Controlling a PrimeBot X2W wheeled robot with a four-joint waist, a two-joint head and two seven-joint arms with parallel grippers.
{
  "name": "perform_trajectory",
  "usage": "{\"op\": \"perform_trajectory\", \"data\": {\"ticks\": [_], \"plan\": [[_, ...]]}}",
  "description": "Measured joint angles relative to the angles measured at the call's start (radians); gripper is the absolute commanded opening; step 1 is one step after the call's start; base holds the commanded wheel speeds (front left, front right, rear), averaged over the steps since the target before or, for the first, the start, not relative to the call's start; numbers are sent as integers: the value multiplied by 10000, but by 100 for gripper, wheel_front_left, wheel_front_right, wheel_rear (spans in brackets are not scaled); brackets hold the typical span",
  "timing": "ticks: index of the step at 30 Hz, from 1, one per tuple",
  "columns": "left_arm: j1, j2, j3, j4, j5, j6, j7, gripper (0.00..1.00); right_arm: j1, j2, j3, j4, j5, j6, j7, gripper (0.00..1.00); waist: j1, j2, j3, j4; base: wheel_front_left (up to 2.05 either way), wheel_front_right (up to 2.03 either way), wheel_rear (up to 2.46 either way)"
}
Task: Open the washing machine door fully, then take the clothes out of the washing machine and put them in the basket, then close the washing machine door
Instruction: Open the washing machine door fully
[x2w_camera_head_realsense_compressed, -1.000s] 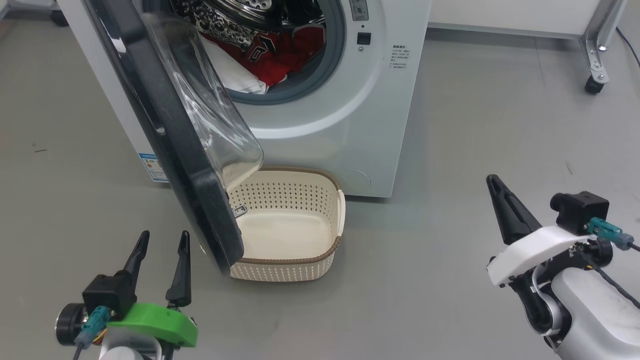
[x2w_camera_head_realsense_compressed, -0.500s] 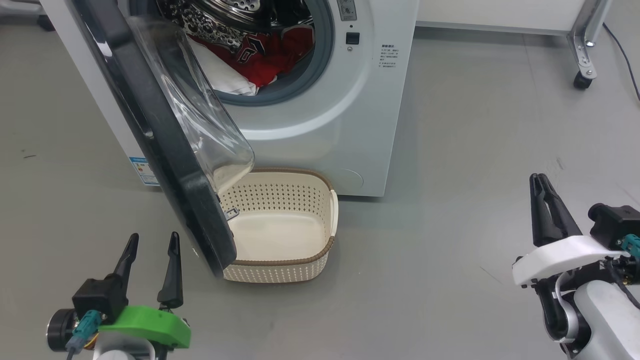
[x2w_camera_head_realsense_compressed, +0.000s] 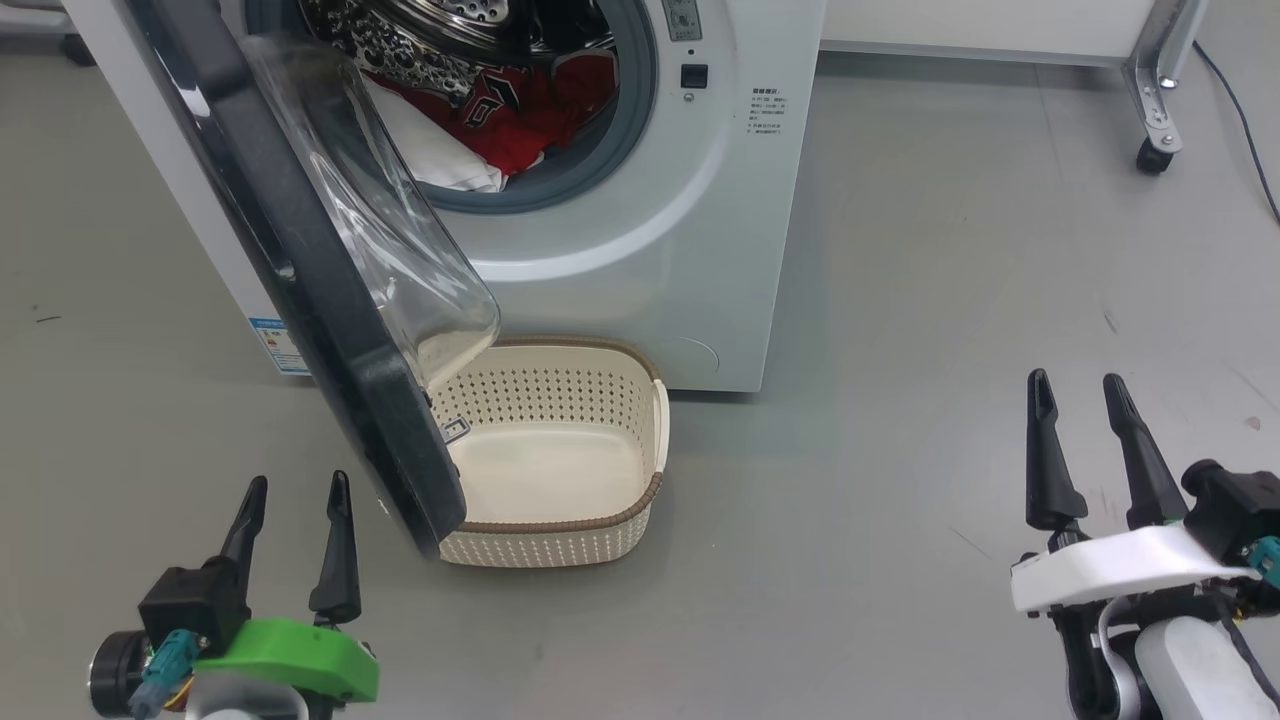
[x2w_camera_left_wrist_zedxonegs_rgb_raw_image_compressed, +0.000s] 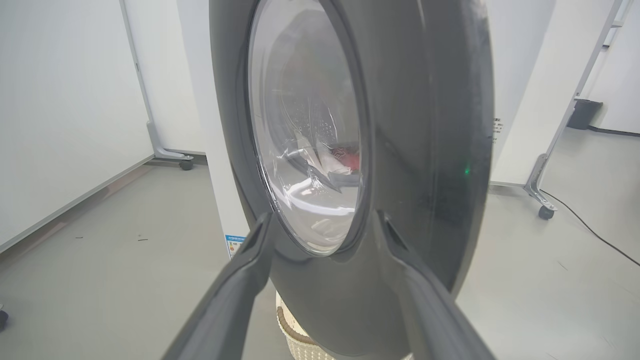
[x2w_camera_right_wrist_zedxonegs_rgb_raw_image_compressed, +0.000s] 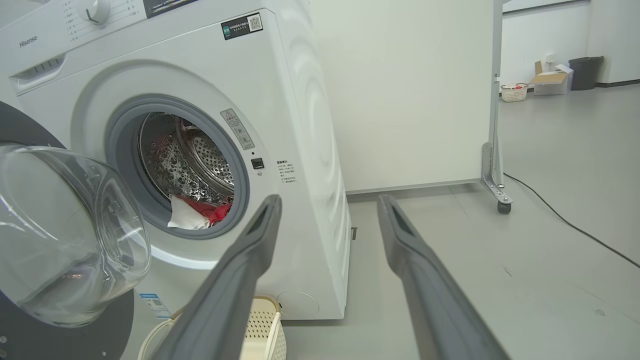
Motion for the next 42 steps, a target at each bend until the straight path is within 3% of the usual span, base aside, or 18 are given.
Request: {"op": "perform_trajectory", "data": {"ticks": [8,16,42], "plan": [[4,-15,-38,15,13,-75,0,100,799,489,-318,-199,-357,15,0,100,0,0,-24,28,0,0,0],[25,-35,29,52,65,-75,0,100,1055,627,-334,-267,-859,368,0,100,0,0,-43,66,0,0,0],[71,-69,196,42,278,-77,0,100,1450,1112,-637,-111,-1559,1072,0,100,0,0,-55,54,0,0,0]]}}
